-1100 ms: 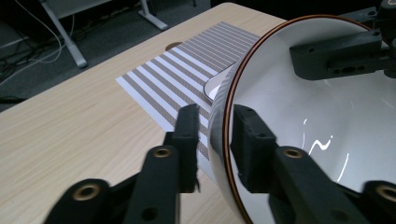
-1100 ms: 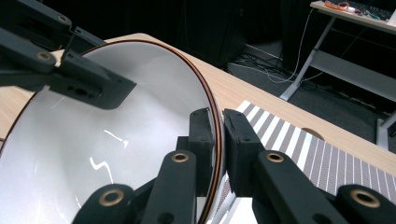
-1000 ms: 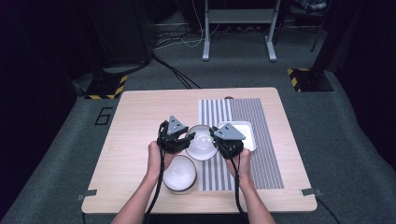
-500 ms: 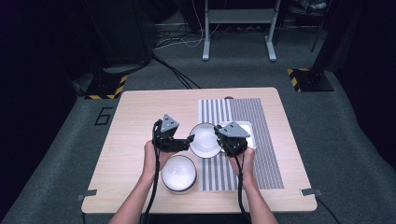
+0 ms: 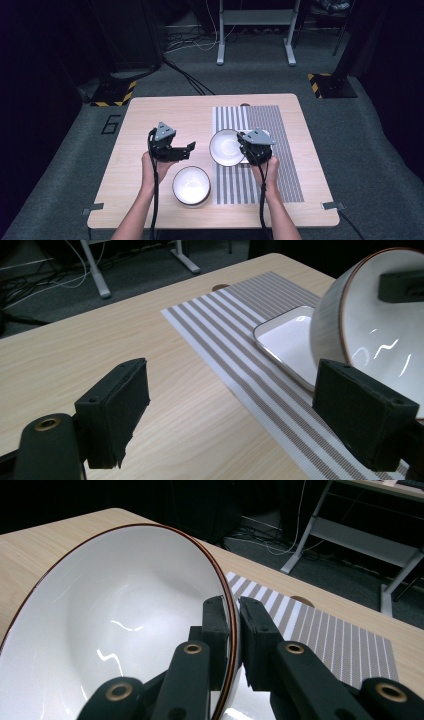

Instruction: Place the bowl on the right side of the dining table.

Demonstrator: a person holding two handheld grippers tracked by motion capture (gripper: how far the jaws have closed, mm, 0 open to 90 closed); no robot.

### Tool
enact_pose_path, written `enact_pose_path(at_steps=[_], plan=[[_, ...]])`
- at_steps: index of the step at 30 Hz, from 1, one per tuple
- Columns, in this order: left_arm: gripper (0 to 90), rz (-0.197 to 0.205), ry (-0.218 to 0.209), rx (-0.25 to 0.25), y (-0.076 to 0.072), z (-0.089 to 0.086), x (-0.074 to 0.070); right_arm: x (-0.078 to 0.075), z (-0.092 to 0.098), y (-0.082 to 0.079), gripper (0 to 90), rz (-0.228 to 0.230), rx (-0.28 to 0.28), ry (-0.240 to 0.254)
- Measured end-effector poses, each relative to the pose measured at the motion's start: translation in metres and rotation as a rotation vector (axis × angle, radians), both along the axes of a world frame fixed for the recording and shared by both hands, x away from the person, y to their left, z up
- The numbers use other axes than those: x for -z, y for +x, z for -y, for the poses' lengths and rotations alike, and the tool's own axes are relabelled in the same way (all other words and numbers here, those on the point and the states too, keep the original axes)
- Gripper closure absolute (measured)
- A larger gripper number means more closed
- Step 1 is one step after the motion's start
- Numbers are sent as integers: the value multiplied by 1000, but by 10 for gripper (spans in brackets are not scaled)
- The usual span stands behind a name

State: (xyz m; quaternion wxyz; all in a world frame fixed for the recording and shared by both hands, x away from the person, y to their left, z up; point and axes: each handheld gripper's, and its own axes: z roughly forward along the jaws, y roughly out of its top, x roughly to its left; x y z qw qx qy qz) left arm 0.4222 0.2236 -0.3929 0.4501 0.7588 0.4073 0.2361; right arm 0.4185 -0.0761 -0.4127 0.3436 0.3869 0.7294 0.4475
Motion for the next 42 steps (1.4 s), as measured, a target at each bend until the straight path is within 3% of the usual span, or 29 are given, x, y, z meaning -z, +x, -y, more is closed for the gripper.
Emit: enact_pose_path(at_steps=[5,14,31,35,42], plan=[[143,-31,-12,-34,2,-14,9,1,8,2,823,-4,18,10],[140,-113,-18,-117,3,-39,47,4,22,5,823,-7,47,25],[137,-267,10,-172,-3,-63,119,17,43,18,820,-52,96,59],[132,-285,15,-169,-7,-64,130,18,48,20,820,-58,106,53],[130,-249,29,-175,-10,-63,133,19,54,24,820,-68,119,50]])
